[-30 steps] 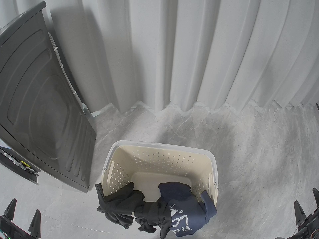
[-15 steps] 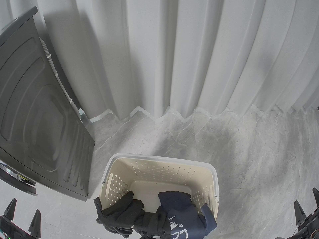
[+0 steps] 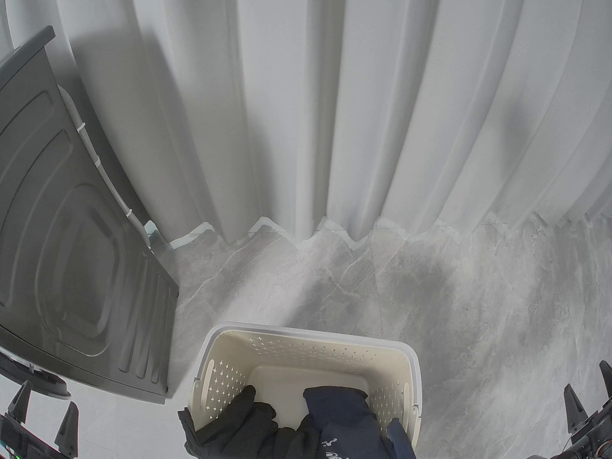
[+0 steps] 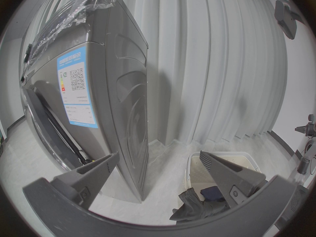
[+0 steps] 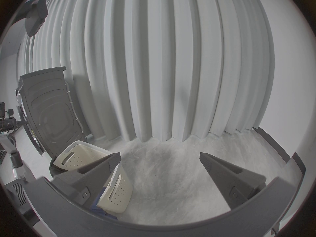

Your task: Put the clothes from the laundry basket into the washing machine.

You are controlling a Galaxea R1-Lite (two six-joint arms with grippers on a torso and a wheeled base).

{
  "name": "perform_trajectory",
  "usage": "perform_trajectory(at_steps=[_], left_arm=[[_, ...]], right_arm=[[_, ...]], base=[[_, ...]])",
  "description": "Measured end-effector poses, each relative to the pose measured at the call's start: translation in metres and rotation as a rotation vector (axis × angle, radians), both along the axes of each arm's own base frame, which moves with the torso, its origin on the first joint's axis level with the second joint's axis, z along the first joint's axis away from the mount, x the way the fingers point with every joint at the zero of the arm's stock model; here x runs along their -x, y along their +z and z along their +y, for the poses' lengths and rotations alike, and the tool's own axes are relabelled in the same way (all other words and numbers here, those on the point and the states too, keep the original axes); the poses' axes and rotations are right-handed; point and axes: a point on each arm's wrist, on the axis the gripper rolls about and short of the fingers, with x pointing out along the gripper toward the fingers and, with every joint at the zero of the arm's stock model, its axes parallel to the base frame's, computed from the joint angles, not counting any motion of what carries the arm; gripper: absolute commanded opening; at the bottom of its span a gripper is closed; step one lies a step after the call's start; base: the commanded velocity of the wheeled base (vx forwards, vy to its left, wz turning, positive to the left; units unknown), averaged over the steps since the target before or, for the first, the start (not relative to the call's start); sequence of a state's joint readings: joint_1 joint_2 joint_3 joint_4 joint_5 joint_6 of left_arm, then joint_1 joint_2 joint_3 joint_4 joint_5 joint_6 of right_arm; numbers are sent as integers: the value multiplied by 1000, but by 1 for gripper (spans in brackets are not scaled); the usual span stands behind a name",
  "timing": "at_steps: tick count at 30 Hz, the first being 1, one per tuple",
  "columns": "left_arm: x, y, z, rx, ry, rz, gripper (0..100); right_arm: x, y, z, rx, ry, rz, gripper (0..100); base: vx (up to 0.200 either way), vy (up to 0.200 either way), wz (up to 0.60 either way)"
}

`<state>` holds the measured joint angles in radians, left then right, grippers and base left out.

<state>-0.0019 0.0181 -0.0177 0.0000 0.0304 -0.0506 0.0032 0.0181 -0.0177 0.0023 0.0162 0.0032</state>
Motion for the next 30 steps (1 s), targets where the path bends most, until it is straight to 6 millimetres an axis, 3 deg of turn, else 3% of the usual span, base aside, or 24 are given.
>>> perform_trajectory(at_steps=[8, 14, 30], left_arm=[[0, 0, 0, 1, 0, 0, 100], [0, 0, 0, 1, 0, 0, 100], [0, 0, 0, 1, 0, 0, 100]], right_arm=[[0, 0, 0, 0, 0, 0, 100], [0, 0, 0, 0, 0, 0, 100], [0, 0, 0, 0, 0, 0, 100]], base=[[0, 0, 0], [200, 0, 0], [0, 0, 0]])
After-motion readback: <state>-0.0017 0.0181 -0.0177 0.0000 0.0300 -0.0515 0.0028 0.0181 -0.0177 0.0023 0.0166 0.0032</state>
